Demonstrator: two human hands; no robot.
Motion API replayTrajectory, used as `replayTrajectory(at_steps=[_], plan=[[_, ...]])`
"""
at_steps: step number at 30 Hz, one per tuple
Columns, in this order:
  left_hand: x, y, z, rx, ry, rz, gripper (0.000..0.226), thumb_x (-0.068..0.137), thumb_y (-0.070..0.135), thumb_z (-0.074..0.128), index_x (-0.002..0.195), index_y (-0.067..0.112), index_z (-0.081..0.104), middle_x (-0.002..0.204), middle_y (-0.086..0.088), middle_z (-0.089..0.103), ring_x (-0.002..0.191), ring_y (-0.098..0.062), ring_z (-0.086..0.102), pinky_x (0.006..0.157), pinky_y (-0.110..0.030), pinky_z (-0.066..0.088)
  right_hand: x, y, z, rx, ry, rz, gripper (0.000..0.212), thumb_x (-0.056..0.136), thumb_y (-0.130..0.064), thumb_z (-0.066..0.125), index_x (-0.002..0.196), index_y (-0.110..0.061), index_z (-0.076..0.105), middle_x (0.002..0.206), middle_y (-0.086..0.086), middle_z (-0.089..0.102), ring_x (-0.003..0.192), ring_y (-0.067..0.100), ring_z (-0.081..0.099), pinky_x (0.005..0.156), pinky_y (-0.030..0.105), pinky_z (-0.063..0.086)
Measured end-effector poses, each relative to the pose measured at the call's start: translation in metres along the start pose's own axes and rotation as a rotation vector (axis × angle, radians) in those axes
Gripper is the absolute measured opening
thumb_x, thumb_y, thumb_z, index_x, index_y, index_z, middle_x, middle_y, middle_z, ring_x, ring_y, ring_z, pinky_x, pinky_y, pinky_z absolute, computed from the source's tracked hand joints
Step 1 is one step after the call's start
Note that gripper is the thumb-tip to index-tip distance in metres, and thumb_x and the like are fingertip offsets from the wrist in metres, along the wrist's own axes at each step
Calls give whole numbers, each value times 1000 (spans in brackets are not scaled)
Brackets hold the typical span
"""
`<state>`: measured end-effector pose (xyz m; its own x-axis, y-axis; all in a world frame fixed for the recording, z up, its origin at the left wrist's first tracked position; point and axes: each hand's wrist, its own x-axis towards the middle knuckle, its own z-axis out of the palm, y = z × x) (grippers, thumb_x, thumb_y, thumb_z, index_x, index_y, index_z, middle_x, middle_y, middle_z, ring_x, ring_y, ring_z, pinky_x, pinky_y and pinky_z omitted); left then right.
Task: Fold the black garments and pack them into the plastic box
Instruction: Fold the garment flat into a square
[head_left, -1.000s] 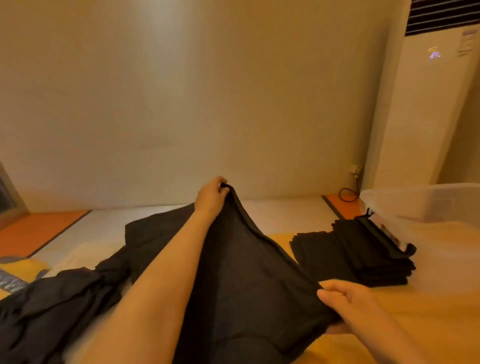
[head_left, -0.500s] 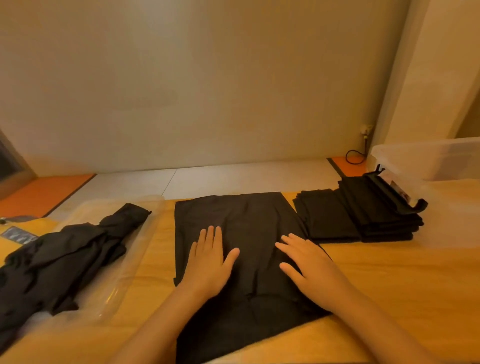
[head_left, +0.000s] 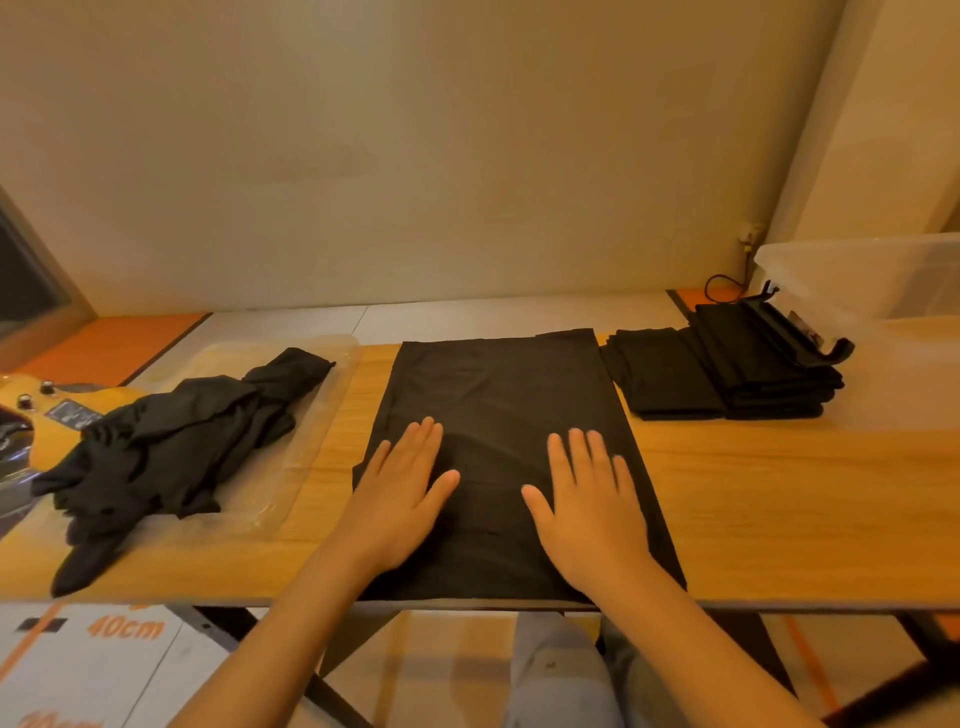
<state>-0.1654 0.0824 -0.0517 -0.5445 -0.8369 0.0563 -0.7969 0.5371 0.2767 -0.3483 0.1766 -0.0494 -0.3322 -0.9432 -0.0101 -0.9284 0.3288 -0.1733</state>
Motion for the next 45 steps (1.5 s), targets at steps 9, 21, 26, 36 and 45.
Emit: replayTrajectory(at_steps=[9,21,26,36,45], plan=[[-25,-7,28,161,-15,-35,86,71,66,-15,150,34,-6,158,11,-12,141,-3,-18,114,-28,-11,15,-22,25,10,-51,-202,56,102,-47,16,153,-29,0,161,-5,-5,147,15,-11,118,41,-6],[-56,-30,21,145,3,-127,101,54,76,-40,145,41,-14,155,14,-18,142,-5,-21,116,-31,-12,-2,53,13,-58,-34,21,57,101,-50,11,152,-31,-6,161,-5,-8,146,15,-15,119,40,-4],[-57,-34,18,114,-50,-143,103,51,80,-39,144,41,-15,154,15,-20,141,-5,-24,115,-32,-15,-7,66,-1,-50,-262,21,73,90,-69,12,147,-36,-18,157,-5,-25,142,17,-27,117,44,-11],[-51,-23,9,52,-66,-168,90,61,80,-22,142,42,-19,152,15,-25,139,-5,-30,115,-35,-18,-36,50,-14,20,-143,44,92,63,-85,-17,144,-40,-20,158,-9,-17,142,11,-24,116,39,-11],[24,0,15,141,-75,26,57,101,49,15,152,32,-5,160,8,-10,145,-7,-15,119,-35,-9,56,-32,17,13,-65,-270,55,103,-44,19,153,-27,3,162,-4,-2,147,15,-10,118,39,-4]])
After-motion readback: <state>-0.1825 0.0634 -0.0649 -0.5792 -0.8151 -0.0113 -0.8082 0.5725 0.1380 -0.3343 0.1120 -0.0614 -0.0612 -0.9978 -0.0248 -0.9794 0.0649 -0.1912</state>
